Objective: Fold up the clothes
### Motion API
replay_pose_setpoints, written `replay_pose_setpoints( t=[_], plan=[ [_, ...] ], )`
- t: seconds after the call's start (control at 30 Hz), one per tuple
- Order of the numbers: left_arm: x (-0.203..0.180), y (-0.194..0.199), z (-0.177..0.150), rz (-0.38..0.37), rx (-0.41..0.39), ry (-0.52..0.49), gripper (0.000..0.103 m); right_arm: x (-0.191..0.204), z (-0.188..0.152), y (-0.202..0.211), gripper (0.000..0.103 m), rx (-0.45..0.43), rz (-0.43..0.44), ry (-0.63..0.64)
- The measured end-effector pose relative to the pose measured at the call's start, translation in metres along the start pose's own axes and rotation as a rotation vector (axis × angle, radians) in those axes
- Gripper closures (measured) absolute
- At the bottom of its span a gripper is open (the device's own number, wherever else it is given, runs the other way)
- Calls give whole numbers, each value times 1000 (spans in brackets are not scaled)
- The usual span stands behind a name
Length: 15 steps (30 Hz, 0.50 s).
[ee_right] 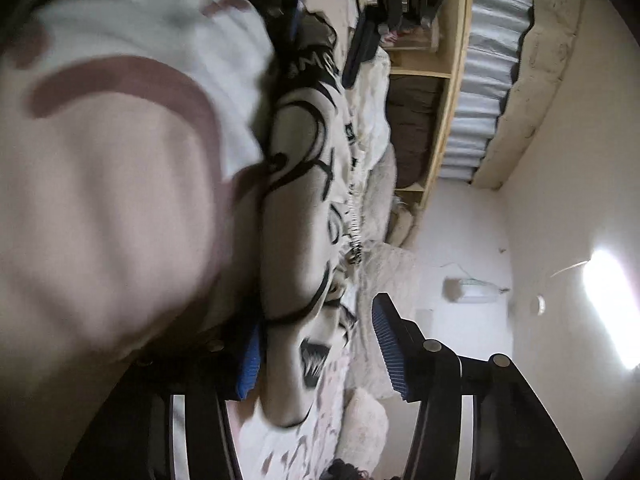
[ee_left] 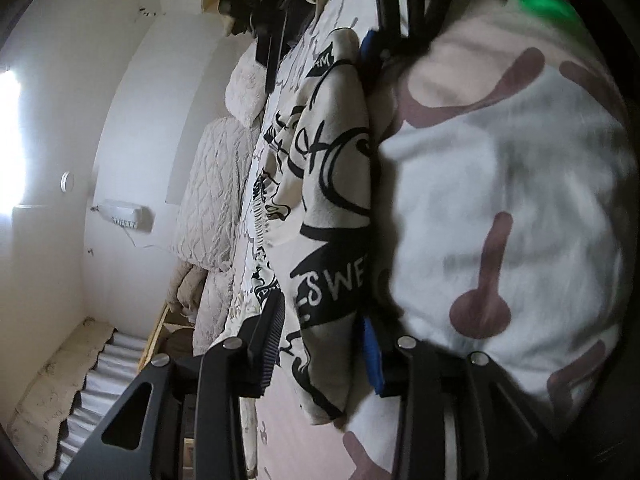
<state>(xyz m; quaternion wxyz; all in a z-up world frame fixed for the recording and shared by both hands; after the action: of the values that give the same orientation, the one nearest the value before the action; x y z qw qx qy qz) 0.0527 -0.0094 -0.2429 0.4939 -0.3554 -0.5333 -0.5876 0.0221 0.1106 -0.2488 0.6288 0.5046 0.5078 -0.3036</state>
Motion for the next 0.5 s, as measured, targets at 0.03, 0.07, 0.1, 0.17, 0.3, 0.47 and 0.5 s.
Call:
replay_pose_setpoints(
  t=[0.03, 0.07, 0.1, 0.17, 0.3, 0.47, 0.5],
  plan=[
    [0, 1, 1, 2, 3, 2, 66, -4, 0, -7, 50, 4, -5, -9],
    [2, 0, 1, 6, 12, 9, 65, -6, 1, -13, 50, 0, 0, -16],
    [4, -1, 2, 10, 22, 17, 64, -7, 2, -15, 54, -9, 3, -14],
    [10, -4, 3, 22, 55, 46, 57, -7, 2, -16, 61, -20, 12, 0],
    [14, -7, 3, 38, 85, 58, 54, -1, -5, -5, 61, 50, 26, -8],
    [10, -24, 12, 71, 107, 19, 55, -1, -2, -10, 62, 75, 31, -40],
    [12, -29, 15, 73, 121, 23, 55, 0, 0, -13, 68, 76, 29, -39]
  ],
)
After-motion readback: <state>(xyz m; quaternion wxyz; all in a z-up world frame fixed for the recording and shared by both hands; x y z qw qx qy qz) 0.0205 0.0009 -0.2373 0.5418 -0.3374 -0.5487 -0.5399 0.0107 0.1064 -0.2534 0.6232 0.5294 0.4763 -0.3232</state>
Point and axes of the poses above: each gripper's, at about its wrist camera, not at the fingertips, and y roughly against the way its jaws point, x to its left, z to its top, the point moved 2 cm from there along -y, roughly the way its jaws point, and after that the axes turned 7 degrees about z, right-handed, at the moved point
